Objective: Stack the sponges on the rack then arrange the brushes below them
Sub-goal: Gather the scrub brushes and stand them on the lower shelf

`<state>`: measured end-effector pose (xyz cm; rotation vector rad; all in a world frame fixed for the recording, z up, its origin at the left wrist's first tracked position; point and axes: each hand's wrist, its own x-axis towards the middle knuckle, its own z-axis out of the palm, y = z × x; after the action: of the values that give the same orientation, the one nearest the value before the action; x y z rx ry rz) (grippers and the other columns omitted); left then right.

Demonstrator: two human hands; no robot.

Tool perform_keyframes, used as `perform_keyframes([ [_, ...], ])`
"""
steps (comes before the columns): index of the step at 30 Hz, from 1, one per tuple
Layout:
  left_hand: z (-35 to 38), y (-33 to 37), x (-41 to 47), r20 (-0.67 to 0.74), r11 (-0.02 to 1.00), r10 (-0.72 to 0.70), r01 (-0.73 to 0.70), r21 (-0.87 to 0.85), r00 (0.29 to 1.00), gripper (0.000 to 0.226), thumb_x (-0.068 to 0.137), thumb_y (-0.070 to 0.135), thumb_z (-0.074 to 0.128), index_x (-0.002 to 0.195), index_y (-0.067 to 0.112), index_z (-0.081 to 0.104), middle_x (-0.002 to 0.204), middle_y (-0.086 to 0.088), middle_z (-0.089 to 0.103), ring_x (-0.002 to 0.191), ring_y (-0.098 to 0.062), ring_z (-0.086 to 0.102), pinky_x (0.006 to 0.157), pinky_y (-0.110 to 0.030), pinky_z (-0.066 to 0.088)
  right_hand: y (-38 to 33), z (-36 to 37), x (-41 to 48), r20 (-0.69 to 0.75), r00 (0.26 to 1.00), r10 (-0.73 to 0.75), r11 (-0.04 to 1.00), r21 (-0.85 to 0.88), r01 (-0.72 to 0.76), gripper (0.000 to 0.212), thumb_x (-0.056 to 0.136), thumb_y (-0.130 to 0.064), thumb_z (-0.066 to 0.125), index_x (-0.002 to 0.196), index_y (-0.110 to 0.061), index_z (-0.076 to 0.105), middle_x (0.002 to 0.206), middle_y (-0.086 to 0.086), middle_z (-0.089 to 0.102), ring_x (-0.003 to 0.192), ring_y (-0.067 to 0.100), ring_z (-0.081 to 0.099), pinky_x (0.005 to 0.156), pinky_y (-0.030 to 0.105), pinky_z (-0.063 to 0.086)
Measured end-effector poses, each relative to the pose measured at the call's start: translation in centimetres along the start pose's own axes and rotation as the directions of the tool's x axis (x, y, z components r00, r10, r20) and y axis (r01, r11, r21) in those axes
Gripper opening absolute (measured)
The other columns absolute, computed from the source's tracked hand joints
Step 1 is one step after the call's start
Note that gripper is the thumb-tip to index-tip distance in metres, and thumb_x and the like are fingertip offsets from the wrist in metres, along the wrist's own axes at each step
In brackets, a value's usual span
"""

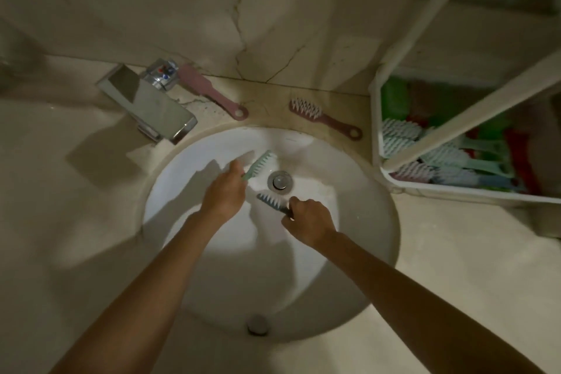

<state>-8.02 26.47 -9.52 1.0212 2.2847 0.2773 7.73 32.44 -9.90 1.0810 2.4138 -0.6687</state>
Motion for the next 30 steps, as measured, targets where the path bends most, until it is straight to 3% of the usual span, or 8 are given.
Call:
perform_keyframes([
  [4, -0.9, 2.3, -5.2, -0.068, 0.995, -0.026, 0.019, -0.098, 0.997, 0.025, 0.099, 0.013, 0.036, 0.116, 0.0, 0.048, 0.117, -0.022, 0.06, 0.108, -0.038, 0.057, 0.084, -0.041, 0.045, 0.9, -2.5, -3.9, -0.024, 1.0, 0.016, 0.999, -0.038, -0.016, 0.033, 0.096, -0.024, 0.039, 0.115, -0.003, 0.056, 0.113, 0.018, 0.065, 0.103, 0.033, 0.061, 0.083, 0.035, 0.047],
  [8, -1.7, 5.0, -9.5, -0.092, 0.983, 0.012, -0.028, -0.18, 0.996, 0.006, 0.096, 0.006, 0.04, 0.093, 0.005, 0.045, 0.098, -0.018, 0.058, 0.098, -0.037, 0.057, 0.07, -0.033, 0.036, 2.4, -4.3, -8.0, -0.085, 0.996, 0.026, 0.996, -0.078, -0.032, 0.032, 0.097, -0.018, 0.037, 0.121, -0.004, 0.051, 0.121, 0.017, 0.06, 0.109, 0.032, 0.058, 0.09, 0.036, 0.044],
  [11, -2.3, 6.7, -11.9, -0.115, 0.968, 0.071, -0.097, -0.233, 0.991, 0.01, 0.092, -0.001, 0.043, 0.087, 0.007, 0.044, 0.088, -0.01, 0.052, 0.095, -0.036, 0.055, 0.068, -0.03, 0.032, 4.3, -5.4, -11.6, -0.152, 0.986, 0.07, 0.997, -0.013, -0.072, 0.032, 0.095, -0.017, 0.041, 0.124, -0.005, 0.048, 0.121, 0.019, 0.06, 0.11, 0.034, 0.057, 0.091, 0.037, 0.043],
  [16, -2.2, 11.4, -14.3, -0.069, 0.94, 0.231, -0.241, -0.241, 0.971, 0.013, 0.092, 0.004, 0.046, 0.101, -0.001, 0.053, 0.101, -0.02, 0.061, 0.089, -0.03, 0.054, 0.069, -0.03, 0.034, 8.8, -6.6, -16.9, -0.269, 0.945, 0.187, 0.981, 0.104, -0.165, 0.029, 0.092, -0.015, 0.046, 0.119, -0.006, 0.048, 0.116, 0.018, 0.061, 0.106, 0.033, 0.058, 0.087, 0.036, 0.045],
  [21, -0.7, 18.4, -15.6, 0.093, 0.937, 0.335, -0.321, -0.135, 0.938, 0.03, 0.098, 0.015, 0.037, 0.123, 0.002, 0.045, 0.124, -0.02, 0.057, 0.114, -0.034, 0.054, 0.082, -0.034, 0.039, 13.7, -8.7, -19.8, -0.427, 0.842, 0.329, 0.943, 0.187, -0.274, 0.027, 0.091, -0.017, 0.053, 0.115, -0.006, 0.054, 0.114, 0.016, 0.061, 0.106, 0.032, 0.056, 0.085, 0.036, 0.045],
  [27, 1.1, 24.5, -13.9, 0.183, 0.92, 0.317, -0.255, -0.296, 0.931, 0.026, 0.097, 0.007, 0.034, 0.122, 0.002, 0.038, 0.113, -0.021, 0.056, 0.095, -0.033, 0.058, 0.086, -0.041, 0.05, 17.8, -13.7, -18.9, -0.538, 0.702, 0.466, 0.885, 0.273, -0.378, 0.027, 0.092, -0.014, 0.048, 0.117, -0.006, 0.056, 0.118, 0.019, 0.06, 0.108, 0.037, 0.058, 0.086, 0.042, 0.049],
  [30, 1.5, 26.5, -12.5, 0.165, 0.93, 0.256, -0.195, -0.313, 0.952, 0.058, 0.091, -0.002, 0.039, 0.145, 0.005, 0.017, 0.124, -0.023, 0.055, 0.105, -0.036, 0.059, 0.082, -0.039, 0.051, 18.8, -16.7, -17.2, -0.524, 0.711, 0.468, 0.879, 0.19, -0.438, 0.03, 0.091, -0.007, 0.045, 0.119, -0.003, 0.055, 0.122, 0.02, 0.058, 0.116, 0.036, 0.053, 0.093, 0.042, 0.046],
])
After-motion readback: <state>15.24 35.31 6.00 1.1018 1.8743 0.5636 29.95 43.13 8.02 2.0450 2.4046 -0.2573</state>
